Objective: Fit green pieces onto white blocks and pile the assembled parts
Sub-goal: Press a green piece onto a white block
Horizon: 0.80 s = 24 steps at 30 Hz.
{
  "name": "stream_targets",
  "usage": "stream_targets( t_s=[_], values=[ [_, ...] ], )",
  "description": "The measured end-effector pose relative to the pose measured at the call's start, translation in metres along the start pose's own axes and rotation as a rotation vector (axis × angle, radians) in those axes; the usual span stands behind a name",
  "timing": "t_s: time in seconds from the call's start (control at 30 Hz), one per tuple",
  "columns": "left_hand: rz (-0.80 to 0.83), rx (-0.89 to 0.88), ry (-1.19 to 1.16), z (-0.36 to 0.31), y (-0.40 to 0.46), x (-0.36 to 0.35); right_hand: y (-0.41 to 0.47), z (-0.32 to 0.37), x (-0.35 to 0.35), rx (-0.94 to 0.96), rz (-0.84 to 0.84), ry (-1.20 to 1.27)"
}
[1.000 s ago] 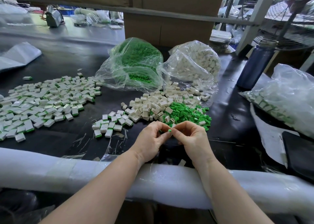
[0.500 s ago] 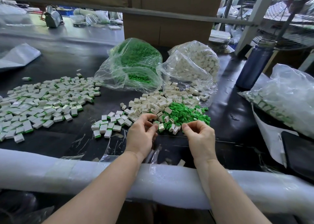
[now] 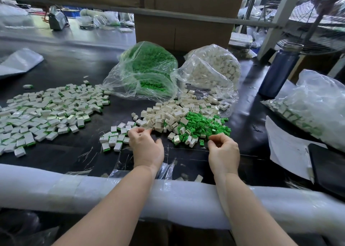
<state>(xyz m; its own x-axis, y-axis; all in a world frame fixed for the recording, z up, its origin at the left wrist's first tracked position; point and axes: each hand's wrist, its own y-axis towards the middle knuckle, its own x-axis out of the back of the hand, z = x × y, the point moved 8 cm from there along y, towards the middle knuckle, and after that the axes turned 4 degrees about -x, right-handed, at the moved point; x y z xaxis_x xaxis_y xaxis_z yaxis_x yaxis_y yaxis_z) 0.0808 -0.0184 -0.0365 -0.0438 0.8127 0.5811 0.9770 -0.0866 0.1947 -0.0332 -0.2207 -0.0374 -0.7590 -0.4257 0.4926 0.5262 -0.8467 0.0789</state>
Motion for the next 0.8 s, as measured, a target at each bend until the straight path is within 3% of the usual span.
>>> stream_targets(
  t_s=[0.27,0.4,0.53,0.8],
  values=[
    [0.028,-0.012,0.241,-0.006,-0.005,-0.001,-0.004,0.004,-0.01,0.039,0.068,-0.31],
    [0.014,-0.191,0.308,-0.02,-0.009,-0.004,-0.004,0.006,-0.015,0.054,0.074,-0.374],
    [0.109,-0.307,0.388,-0.028,-0.011,-0.02,-0.005,0.007,-0.018,0.064,0.072,-0.462],
    [0.191,-0.339,0.381,-0.028,-0.009,-0.03,-0.005,0.007,-0.016,0.055,0.053,-0.437]
  ],
)
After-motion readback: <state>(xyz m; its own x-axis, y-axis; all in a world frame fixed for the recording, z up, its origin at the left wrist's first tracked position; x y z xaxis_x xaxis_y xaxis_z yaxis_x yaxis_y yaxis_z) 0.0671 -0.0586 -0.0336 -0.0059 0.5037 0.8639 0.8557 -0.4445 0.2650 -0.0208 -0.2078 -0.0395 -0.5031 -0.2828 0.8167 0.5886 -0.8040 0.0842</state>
